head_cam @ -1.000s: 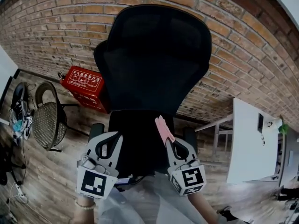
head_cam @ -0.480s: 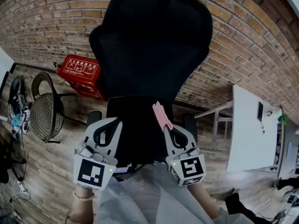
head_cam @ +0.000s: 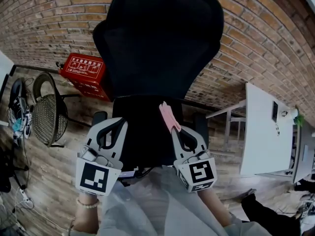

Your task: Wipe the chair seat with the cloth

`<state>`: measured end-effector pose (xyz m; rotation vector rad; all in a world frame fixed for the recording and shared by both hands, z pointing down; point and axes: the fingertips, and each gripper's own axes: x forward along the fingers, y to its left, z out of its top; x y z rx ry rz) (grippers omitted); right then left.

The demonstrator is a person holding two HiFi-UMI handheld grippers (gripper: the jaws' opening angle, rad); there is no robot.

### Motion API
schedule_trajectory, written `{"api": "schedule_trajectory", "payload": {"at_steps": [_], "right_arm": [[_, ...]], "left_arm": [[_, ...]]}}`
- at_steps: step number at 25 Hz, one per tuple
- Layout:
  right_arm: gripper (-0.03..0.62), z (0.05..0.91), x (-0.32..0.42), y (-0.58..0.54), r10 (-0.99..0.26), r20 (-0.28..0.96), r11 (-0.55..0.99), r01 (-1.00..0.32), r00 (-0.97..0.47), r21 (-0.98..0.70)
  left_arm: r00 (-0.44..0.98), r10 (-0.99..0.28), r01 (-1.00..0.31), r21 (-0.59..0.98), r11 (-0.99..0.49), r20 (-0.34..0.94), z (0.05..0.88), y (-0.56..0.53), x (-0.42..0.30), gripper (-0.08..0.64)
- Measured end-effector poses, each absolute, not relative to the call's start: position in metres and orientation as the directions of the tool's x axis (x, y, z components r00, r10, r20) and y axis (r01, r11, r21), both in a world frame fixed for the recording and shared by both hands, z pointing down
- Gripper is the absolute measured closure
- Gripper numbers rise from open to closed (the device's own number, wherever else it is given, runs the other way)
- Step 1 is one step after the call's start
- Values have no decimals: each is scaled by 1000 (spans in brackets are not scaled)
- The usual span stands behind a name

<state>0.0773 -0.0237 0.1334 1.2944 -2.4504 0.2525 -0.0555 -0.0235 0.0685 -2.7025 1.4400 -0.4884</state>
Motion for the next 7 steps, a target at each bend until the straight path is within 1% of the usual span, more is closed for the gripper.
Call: {"api": "schedule_trajectory", "payload": {"at_steps": [7], "right_arm": [[543, 134, 75, -22, -758, 383, 574, -819, -527, 7]], "left_arm": [[511, -820, -804, -192, -562, 258, 70, -22, -56, 541]]}}
